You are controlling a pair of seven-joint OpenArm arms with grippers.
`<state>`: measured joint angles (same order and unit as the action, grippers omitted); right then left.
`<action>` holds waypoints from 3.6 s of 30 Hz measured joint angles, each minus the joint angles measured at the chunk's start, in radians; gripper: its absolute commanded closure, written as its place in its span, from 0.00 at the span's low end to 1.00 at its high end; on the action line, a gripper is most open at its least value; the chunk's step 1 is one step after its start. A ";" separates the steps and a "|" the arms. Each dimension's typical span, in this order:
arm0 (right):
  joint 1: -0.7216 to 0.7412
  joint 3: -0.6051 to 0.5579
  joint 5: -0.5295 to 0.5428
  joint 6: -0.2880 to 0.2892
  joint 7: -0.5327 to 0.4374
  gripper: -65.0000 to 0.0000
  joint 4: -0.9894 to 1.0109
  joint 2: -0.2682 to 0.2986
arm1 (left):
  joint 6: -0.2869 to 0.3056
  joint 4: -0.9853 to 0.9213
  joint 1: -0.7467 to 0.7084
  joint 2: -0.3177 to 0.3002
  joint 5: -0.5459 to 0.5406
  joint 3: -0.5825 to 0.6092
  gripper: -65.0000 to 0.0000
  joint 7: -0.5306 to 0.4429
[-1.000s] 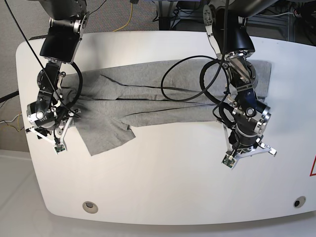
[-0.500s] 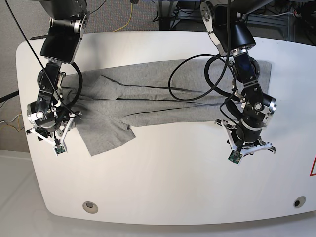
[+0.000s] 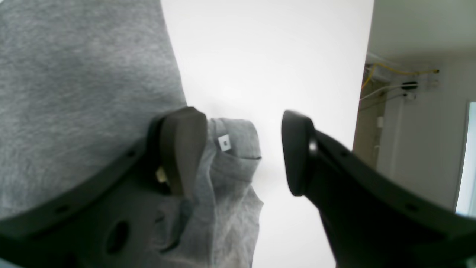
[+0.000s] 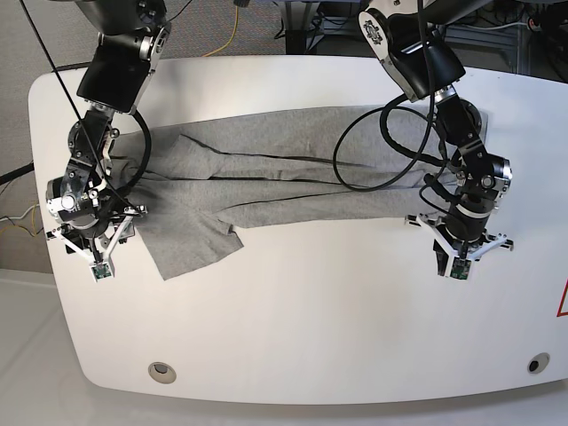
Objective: Fold the T-shirt properly
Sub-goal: 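Drag the right gripper with the shirt end toward the left gripper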
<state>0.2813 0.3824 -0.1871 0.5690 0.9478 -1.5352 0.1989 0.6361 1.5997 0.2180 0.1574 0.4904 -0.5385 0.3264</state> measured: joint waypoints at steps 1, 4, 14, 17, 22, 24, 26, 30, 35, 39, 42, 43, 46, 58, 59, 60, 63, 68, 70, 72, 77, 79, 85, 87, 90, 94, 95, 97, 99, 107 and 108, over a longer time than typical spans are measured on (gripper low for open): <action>0.000 0.000 0.000 0.000 -0.010 0.47 0.006 0.000 | -0.021 -0.008 0.003 -0.001 -0.002 -0.011 0.96 -0.021; 0.009 0.000 -0.001 0.000 -0.025 0.47 0.035 0.000 | -0.053 -0.017 0.004 -0.006 0.001 -0.023 0.96 -0.022; 0.097 -0.002 -0.002 -0.002 -0.050 0.40 0.217 0.005 | -0.044 -0.023 0.004 -0.006 0.001 -0.022 0.96 -0.022; 0.116 -0.002 -0.001 -0.002 -0.063 0.31 0.253 0.006 | -0.045 -0.023 0.001 -0.006 0.002 -0.023 0.96 -0.021; 0.138 -0.002 -0.008 -0.002 -0.105 0.20 0.289 0.006 | -0.045 -0.023 -0.005 -0.006 0.002 -0.025 0.96 -0.021; 0.149 -0.002 -0.008 -0.001 -0.110 0.19 0.300 0.006 | -0.045 -0.023 -0.005 -0.008 0.002 -0.026 0.96 -0.021; 0.162 -0.002 -0.008 -0.001 -0.111 0.19 0.314 0.006 | -0.039 -0.023 -0.005 -0.017 0.002 -0.024 0.96 -0.021; 0.190 -0.002 -0.008 -0.003 -0.111 0.19 0.351 0.008 | -0.039 -0.023 -0.004 -0.032 0.002 -0.027 0.96 -0.021; 0.225 -0.002 -0.008 -0.003 -0.170 0.19 0.424 0.009 | -0.045 -0.023 -0.011 -0.036 0.002 -0.029 0.96 -0.021; 0.251 -0.002 -0.011 -0.003 -0.210 0.19 0.509 0.009 | -0.040 -0.023 -0.025 -0.031 0.002 -0.024 0.96 -0.021; 0.262 -0.002 -0.012 -0.003 -0.236 0.19 0.556 0.009 | -0.038 -0.023 -0.027 -0.031 0.002 -0.024 0.96 -0.021; 0.265 -0.002 -0.011 -0.003 -0.252 0.19 0.574 0.009 | -0.038 -0.023 -0.026 -0.031 0.002 -0.025 0.96 -0.021; 0.275 -0.002 -0.011 -0.003 -0.277 0.19 0.615 0.009 | -0.042 -0.023 -0.024 -0.032 0.003 -0.026 0.96 -0.021; 0.288 -0.002 -0.012 -0.003 -0.316 0.19 0.681 0.009 | -0.041 -0.023 -0.019 -0.033 0.002 -0.023 0.96 0.098; 0.288 -0.002 -0.012 -0.003 -0.316 0.19 0.681 0.009 | -0.041 -0.023 -0.018 -0.033 0.002 -0.023 0.96 0.100; 0.288 -0.002 -0.012 -0.003 -0.316 0.19 0.682 0.009 | -0.041 -0.023 -0.018 -0.033 0.002 -0.023 0.96 0.101; 0.288 -0.002 -0.012 -0.003 -0.317 0.19 0.682 0.008 | -0.041 -0.023 -0.015 -0.033 0.002 -0.021 0.96 0.100; 0.285 0.003 -0.010 -0.003 -0.317 0.19 0.686 0.005 | -0.041 -0.023 -0.015 -0.033 0.002 -0.019 0.96 0.100; 0.277 0.003 -0.007 -0.003 -0.323 0.19 0.686 0.005 | -0.041 -0.023 -0.015 -0.033 0.002 -0.019 0.96 0.100; 0.268 0.003 0.000 -0.003 -0.324 0.19 0.686 0.005 | -0.041 -0.023 -0.015 -0.033 0.002 -0.019 0.96 0.100; 0.242 0.004 0.000 -0.003 -0.330 0.19 0.686 -0.002 | -0.041 -0.023 -0.015 -0.033 0.002 -0.019 0.96 0.100; 0.235 0.005 0.000 -0.007 -0.343 0.19 0.686 -0.007 | -0.041 -0.023 -0.015 -0.034 0.002 -0.019 0.96 0.100; 0.232 0.004 0.000 -0.011 -0.355 0.19 0.685 -0.020 | -0.041 -0.023 -0.016 -0.034 0.002 -0.019 0.96 0.101; 0.232 0.004 0.000 -0.011 -0.357 0.19 0.685 -0.023 | -0.041 -0.023 -0.016 -0.034 0.002 -0.020 0.96 0.103; 0.232 0.004 0.001 -0.010 -0.362 0.19 0.685 -0.023 | -0.041 -0.023 -0.016 -0.033 0.002 -0.020 0.96 0.103; 0.231 0.005 -0.001 -0.011 -0.362 0.19 0.684 -0.031 | -0.041 -0.023 -0.016 -0.034 0.002 -0.020 0.96 0.103; 0.232 0.005 -0.001 -0.012 -0.363 0.19 0.684 -0.033 | -0.041 -0.023 -0.016 -0.034 0.002 -0.020 0.96 0.103; 0.232 0.005 -0.005 -0.011 -0.364 0.20 0.684 -0.036 | -0.041 -0.023 -0.017 -0.034 0.002 -0.020 0.96 0.103; 0.232 0.005 -0.004 -0.011 -0.365 0.20 0.684 -0.041 | -0.041 -0.023 -0.019 -0.035 0.002 -0.020 0.96 0.103; 0.214 0.004 0.008 -0.006 -0.388 0.24 0.677 -0.041 | -0.042 -0.023 -0.018 -0.058 0.002 -0.025 0.96 0.103; 0.214 0.004 0.007 -0.006 -0.387 0.26 0.676 -0.041 | -0.042 -0.023 -0.018 -0.058 0.002 -0.025 0.96 0.104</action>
<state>0.4950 0.3862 -0.1799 0.5625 0.5606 -0.8589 0.1577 0.5945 1.5772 0.2001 0.0990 0.4919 -0.5632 0.4301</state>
